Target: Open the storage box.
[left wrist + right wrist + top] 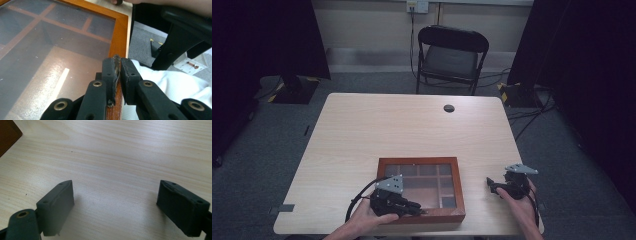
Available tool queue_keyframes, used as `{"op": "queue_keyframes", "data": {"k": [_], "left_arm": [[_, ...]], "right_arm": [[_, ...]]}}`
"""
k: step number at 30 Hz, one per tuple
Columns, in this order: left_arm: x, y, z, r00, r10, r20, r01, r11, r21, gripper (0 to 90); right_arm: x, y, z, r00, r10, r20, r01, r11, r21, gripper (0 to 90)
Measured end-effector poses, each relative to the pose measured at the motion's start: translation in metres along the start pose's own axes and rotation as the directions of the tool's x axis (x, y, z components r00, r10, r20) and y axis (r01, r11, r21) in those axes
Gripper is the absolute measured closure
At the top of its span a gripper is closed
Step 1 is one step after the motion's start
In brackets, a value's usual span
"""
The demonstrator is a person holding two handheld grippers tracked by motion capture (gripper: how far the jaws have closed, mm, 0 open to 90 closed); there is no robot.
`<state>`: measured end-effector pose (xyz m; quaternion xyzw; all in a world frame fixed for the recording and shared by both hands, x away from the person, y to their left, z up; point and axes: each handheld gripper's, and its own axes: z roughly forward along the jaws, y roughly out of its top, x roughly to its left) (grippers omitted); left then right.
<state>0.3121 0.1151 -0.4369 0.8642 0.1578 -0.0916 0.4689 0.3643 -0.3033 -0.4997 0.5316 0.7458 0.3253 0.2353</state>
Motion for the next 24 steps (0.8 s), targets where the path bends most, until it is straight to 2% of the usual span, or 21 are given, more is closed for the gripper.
{"op": "queue_keyframes", "data": {"k": [4,5,6,8,9,11,12,14,15,16,17,18,19,20,22,23,24], "left_arm": [[-0.001,0.003,-0.001,1.0000,-0.002,-0.008,0.002,0.9999,0.012,82.0],[-0.001,0.003,-0.001,1.0000,-0.006,-0.005,0.006,0.9998,0.018,82.0],[0.000,0.004,0.000,0.9999,-0.010,-0.002,0.010,0.9995,0.029,82.1],[0.000,0.004,-0.001,0.9999,-0.016,0.000,0.016,0.9996,0.025,82.0],[0.000,0.004,-0.001,0.9999,-0.016,0.000,0.016,0.9996,0.025,82.0],[0.000,0.006,-0.002,0.9998,-0.020,0.000,0.020,0.9994,0.027,82.0],[-0.001,0.009,-0.004,0.9999,-0.013,-0.002,0.013,0.9995,0.030,82.0],[-0.001,0.011,-0.006,0.9998,-0.022,0.000,0.022,0.9995,0.022,82.1],[-0.001,0.011,-0.006,0.9998,-0.022,0.000,0.022,0.9995,0.022,82.1],[-0.001,0.013,-0.006,0.9997,-0.025,0.000,0.025,0.9994,0.023,82.1],[-0.002,0.014,-0.007,0.9997,-0.022,-0.004,0.022,0.9993,0.030,82.0],[-0.002,0.015,-0.006,0.9998,-0.019,-0.010,0.019,0.9990,0.040,82.0],[-0.002,0.015,-0.006,0.9998,-0.019,-0.010,0.019,0.9990,0.040,82.0],[-0.002,0.015,-0.006,0.9998,-0.020,-0.004,0.020,0.9990,0.041,82.0],[-0.002,0.016,-0.008,0.9995,-0.032,-0.003,0.032,0.9987,0.039,82.0],[-0.002,0.016,-0.008,0.9995,-0.032,-0.003,0.032,0.9987,0.039,82.0],[-0.002,0.018,-0.009,0.9994,-0.034,-0.010,0.034,0.9988,0.036,82.0]], "right_arm": [[0.001,0.001,-0.001,0.9999,-0.005,-0.010,0.005,1.000,0.010,14.1],[0.001,0.001,-0.001,0.9995,-0.006,-0.030,0.006,1.000,0.011,14.5],[0.003,0.003,-0.003,0.9976,-0.007,-0.069,0.008,1.000,0.018,15.1],[0.006,0.005,-0.004,0.9920,-0.009,-0.126,0.012,1.000,0.023,15.3],[0.006,0.005,-0.004,0.9920,-0.009,-0.126,0.012,1.000,0.023,15.3],[0.010,0.006,-0.005,0.9855,-0.027,-0.168,0.028,1.000,0.007,15.4],[0.014,0.008,-0.007,0.9768,-0.047,-0.209,0.046,0.999,-0.008,15.5],[0.019,0.010,-0.010,0.9655,-0.070,-0.251,0.065,0.998,-0.028,15.5],[0.019,0.010,-0.010,0.9655,-0.070,-0.251,0.065,0.998,-0.028,15.5],[0.021,0.010,-0.011,0.9586,-0.081,-0.273,0.074,0.997,-0.037,15.5],[0.024,0.011,-0.013,0.9512,-0.093,-0.294,0.082,0.995,-0.047,15.5],[0.029,0.012,-0.015,0.9365,-0.113,-0.332,0.099,0.993,-0.061,15.5],[0.029,0.012,-0.015,0.9365,-0.113,-0.332,0.099,0.993,-0.061,15.5],[0.033,0.013,-0.017,0.9231,-0.139,-0.358,0.124,0.990,-0.067,15.4],[0.038,0.014,-0.018,0.9124,-0.158,-0.378,0.142,0.987,-0.070,15.3],[0.038,0.014,-0.018,0.9124,-0.158,-0.378,0.142,0.987,-0.070,15.3],[0.042,0.015,-0.020,0.8958,-0.179,-0.407,0.159,0.984,-0.083,14.9]]}}
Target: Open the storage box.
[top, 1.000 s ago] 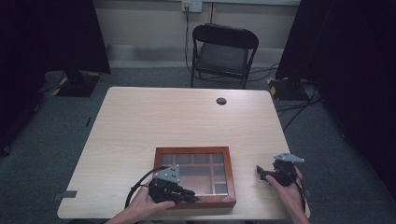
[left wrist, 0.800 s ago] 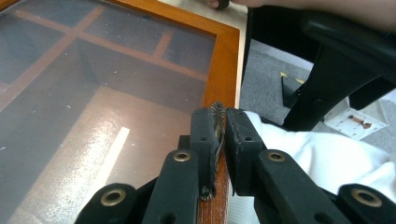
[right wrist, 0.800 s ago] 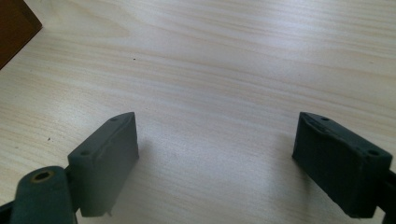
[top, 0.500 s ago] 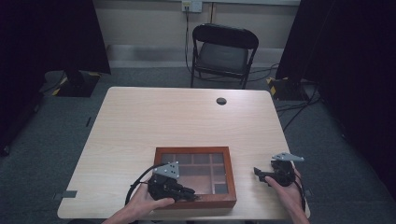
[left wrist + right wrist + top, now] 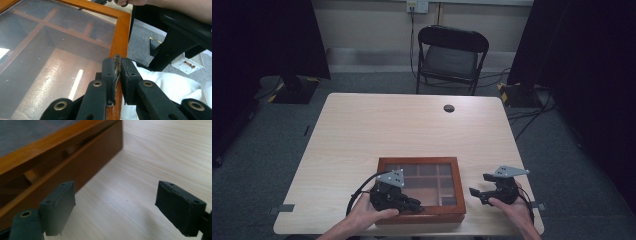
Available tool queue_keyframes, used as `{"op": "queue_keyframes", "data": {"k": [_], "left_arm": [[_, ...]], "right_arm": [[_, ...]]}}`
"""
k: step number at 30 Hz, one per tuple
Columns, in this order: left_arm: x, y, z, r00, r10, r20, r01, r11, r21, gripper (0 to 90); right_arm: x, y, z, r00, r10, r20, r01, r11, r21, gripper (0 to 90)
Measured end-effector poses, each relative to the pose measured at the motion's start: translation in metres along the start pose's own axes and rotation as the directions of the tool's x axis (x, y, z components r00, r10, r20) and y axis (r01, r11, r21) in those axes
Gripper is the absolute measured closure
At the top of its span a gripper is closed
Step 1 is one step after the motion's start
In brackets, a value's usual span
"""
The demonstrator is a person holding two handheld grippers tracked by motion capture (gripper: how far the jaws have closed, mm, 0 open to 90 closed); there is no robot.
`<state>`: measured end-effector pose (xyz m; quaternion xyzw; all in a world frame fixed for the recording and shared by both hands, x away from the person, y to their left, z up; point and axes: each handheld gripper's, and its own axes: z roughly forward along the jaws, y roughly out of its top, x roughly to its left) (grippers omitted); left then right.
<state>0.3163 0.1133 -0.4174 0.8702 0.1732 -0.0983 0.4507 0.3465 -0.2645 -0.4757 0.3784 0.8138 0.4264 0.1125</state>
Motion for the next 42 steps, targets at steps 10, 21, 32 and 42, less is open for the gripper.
{"op": "queue_keyframes", "data": {"k": [10,21,32,42], "left_arm": [[0.000,0.005,-0.004,1.0000,-0.006,0.006,0.006,1.0000,-0.005,81.9],[0.005,-0.005,-0.004,0.9986,-0.042,0.030,0.043,0.9985,-0.032,81.1],[0.010,-0.019,-0.030,0.9993,-0.037,-0.009,0.037,0.9982,-0.048,59.8],[0.009,-0.037,-0.049,0.9966,-0.017,-0.081,0.010,0.9968,-0.080,28.9]], "right_arm": [[0.017,0.009,0.004,0.9964,-0.056,-0.064,0.055,0.998,-0.020,14.9],[0.023,0.012,0.008,0.9949,-0.069,-0.073,0.068,0.997,-0.021,16.0],[0.022,0.013,0.006,0.9964,-0.050,-0.069,0.047,0.998,-0.042,16.1],[0.021,0.015,0.006,0.9973,-0.039,-0.061,0.036,0.998,-0.057,16.3]]}}
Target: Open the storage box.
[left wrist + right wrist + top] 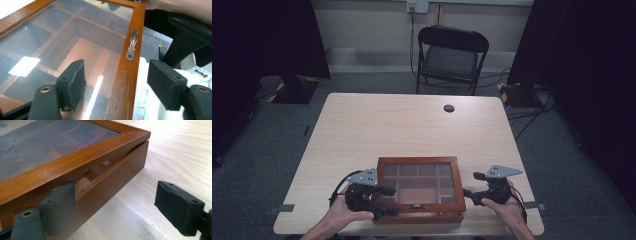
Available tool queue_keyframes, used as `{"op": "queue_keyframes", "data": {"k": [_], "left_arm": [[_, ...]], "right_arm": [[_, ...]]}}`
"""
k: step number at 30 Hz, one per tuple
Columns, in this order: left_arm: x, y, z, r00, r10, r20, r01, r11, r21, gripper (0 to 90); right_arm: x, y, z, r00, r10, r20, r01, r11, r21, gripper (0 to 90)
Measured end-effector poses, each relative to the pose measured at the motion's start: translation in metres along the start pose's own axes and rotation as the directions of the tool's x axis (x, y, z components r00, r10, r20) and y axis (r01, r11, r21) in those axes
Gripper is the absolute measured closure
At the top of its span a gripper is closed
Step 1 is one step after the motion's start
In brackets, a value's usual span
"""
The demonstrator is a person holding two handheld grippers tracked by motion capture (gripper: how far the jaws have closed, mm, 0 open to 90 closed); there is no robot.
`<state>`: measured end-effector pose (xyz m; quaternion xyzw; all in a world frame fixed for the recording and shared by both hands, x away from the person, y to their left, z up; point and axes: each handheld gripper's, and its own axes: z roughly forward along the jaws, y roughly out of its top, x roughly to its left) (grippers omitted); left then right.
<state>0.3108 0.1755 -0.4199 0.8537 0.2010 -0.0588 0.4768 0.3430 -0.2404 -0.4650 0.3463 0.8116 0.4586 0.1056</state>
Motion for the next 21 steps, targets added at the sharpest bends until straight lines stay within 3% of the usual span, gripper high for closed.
{"op": "queue_keyframes", "data": {"k": [9,18,21], "left_arm": [[0.001,-0.004,-0.011,0.9999,0.004,-0.016,-0.005,0.9995,-0.032,24.6],[0.002,-0.005,-0.026,0.9965,0.049,-0.068,-0.054,0.9959,-0.072,21.1],[0.003,-0.006,-0.026,0.9963,0.057,-0.064,-0.062,0.9942,-0.088,20.5]], "right_arm": [[0.001,0.005,0.000,1.0000,0.001,0.006,-0.001,1.000,-0.017,16.5],[0.000,0.010,0.000,0.9999,0.010,0.003,-0.010,0.999,-0.048,17.1],[0.000,0.012,0.000,0.9999,0.012,0.001,-0.012,0.999,-0.052,17.1]]}}
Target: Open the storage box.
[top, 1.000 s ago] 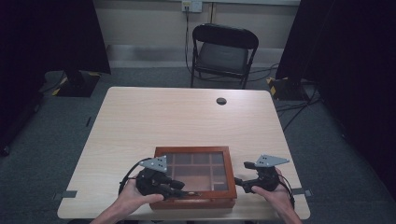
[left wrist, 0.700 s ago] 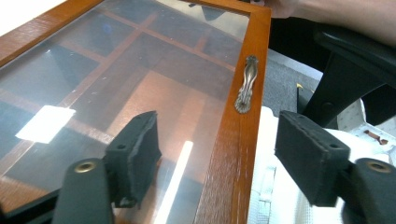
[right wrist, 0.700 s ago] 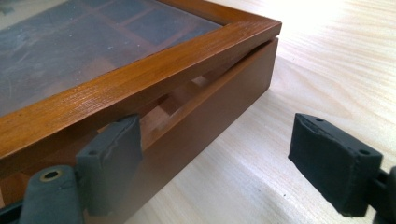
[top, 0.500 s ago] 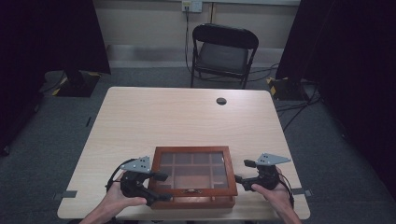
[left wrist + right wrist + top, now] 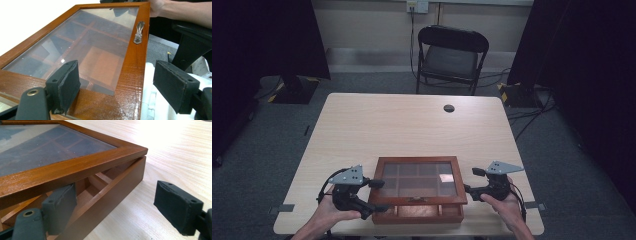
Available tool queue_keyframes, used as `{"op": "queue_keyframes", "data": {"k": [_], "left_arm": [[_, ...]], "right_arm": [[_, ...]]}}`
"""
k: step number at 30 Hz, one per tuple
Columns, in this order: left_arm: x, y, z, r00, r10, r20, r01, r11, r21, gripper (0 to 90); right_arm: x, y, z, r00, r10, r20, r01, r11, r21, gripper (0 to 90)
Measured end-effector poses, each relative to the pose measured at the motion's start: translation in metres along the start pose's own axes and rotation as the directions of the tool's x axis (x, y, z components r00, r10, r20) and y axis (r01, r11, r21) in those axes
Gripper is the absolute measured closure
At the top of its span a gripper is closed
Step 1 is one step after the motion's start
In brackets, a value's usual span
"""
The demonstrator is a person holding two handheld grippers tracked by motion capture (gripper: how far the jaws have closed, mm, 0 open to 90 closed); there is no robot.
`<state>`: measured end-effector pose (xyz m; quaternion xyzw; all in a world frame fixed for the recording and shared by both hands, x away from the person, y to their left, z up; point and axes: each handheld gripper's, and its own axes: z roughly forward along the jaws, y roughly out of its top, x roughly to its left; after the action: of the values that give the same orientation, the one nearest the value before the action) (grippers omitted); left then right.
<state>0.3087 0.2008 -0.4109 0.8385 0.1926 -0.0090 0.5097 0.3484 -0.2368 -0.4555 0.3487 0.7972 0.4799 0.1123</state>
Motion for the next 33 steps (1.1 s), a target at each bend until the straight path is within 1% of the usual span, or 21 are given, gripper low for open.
{"op": "queue_keyframes", "data": {"k": [1,3,4,5,8,9,11,12,15,19,22,24,26,28,30,31,32,33], "left_arm": [[0.000,-0.001,0.000,0.9999,0.011,-0.002,-0.011,0.9999,-0.006,20.5],[0.003,-0.002,0.002,0.9993,0.030,-0.021,-0.031,0.9994,-0.017,20.5],[0.003,-0.002,0.002,0.9993,0.030,-0.021,-0.031,0.9994,-0.017,20.5],[0.006,-0.002,0.003,0.9995,0.023,-0.022,-0.023,0.9993,-0.029,19.0],[0.007,-0.002,0.003,0.9996,0.022,-0.017,-0.022,0.9990,-0.039,17.6],[0.007,-0.002,0.002,0.9991,0.033,-0.028,-0.035,0.9980,-0.052,17.6],[0.005,-0.003,0.000,0.9985,0.042,-0.034,-0.045,0.9972,-0.061,17.4],[0.005,-0.003,0.000,0.9985,0.042,-0.034,-0.045,0.9972,-0.061,17.3],[0.003,-0.003,-0.001,0.9971,0.051,-0.057,-0.055,0.9959,-0.071,17.8],[0.005,-0.002,-0.001,0.9968,0.051,-0.062,-0.056,0.9945,-0.088,16.6],[0.006,-0.002,-0.002,0.9966,0.052,-0.063,-0.058,0.9939,-0.094,16.6],[0.005,-0.002,-0.003,0.9953,0.059,-0.078,-0.067,0.9918,-0.109,16.6],[0.004,-0.002,-0.004,0.9950,0.056,-0.083,-0.065,0.9910,-0.117,16.9],[0.003,-0.002,-0.007,0.9917,0.061,-0.113,-0.075,0.9895,-0.123,16.7],[0.004,-0.002,-0.008,0.9922,0.054,-0.113,-0.070,0.9880,-0.138,16.4],[0.004,-0.002,-0.009,0.9910,0.054,-0.123,-0.071,0.9877,-0.139,16.4],[0.004,-0.002,-0.009,0.9910,0.054,-0.123,-0.071,0.9877,-0.139,16.7],[0.005,-0.001,-0.009,0.9885,0.061,-0.139,-0.080,0.9872,-0.138,16.8]], "right_arm": [[0.000,0.000,0.000,1.0000,0.001,0.001,-0.001,1.000,0.001,17.1],[0.000,0.002,0.000,1.0000,0.001,0.004,-0.001,1.000,-0.008,17.2],[0.000,0.002,0.000,1.0000,0.001,0.004,-0.001,1.000,-0.008,17.2],[0.001,0.002,-0.001,1.0000,0.002,0.005,-0.002,1.000,-0.013,17.3],[0.001,0.003,-0.001,1.0000,0.003,0.004,-0.003,1.000,-0.017,17.8],[0.000,0.003,-0.001,1.0000,0.005,0.003,-0.005,1.000,-0.020,17.7],[0.000,0.004,-0.001,1.0000,0.008,0.001,-0.008,1.000,-0.025,17.7],[0.000,0.004,-0.001,1.0000,0.008,0.001,-0.008,1.000,-0.025,17.7],[0.000,0.006,-0.001,1.0000,0.008,-0.001,-0.008,1.000,-0.029,17.7],[0.000,0.009,-0.002,0.9999,0.009,0.006,-0.008,0.999,-0.036,17.8],[0.000,0.010,-0.002,0.9999,0.011,0.002,-0.011,0.999,-0.040,17.7],[-0.001,0.011,-0.002,0.9999,0.014,0.001,-0.014,0.999,-0.042,17.7],[0.000,0.012,-0.002,0.9999,0.015,0.000,-0.014,0.999,-0.045,17.7],[0.000,0.014,-0.002,0.9999,0.013,0.008,-0.013,0.999,-0.052,17.7],[0.000,0.015,-0.002,0.9998,0.017,0.008,-0.017,0.998,-0.055,17.8],[0.000,0.015,-0.002,0.9998,0.016,0.009,-0.015,0.998,-0.058,17.8],[0.000,0.016,-0.002,0.9997,0.023,0.010,-0.023,0.998,-0.064,17.8],[-0.001,0.017,-0.002,0.9997,0.023,0.011,-0.022,0.998,-0.065,17.8]]}}
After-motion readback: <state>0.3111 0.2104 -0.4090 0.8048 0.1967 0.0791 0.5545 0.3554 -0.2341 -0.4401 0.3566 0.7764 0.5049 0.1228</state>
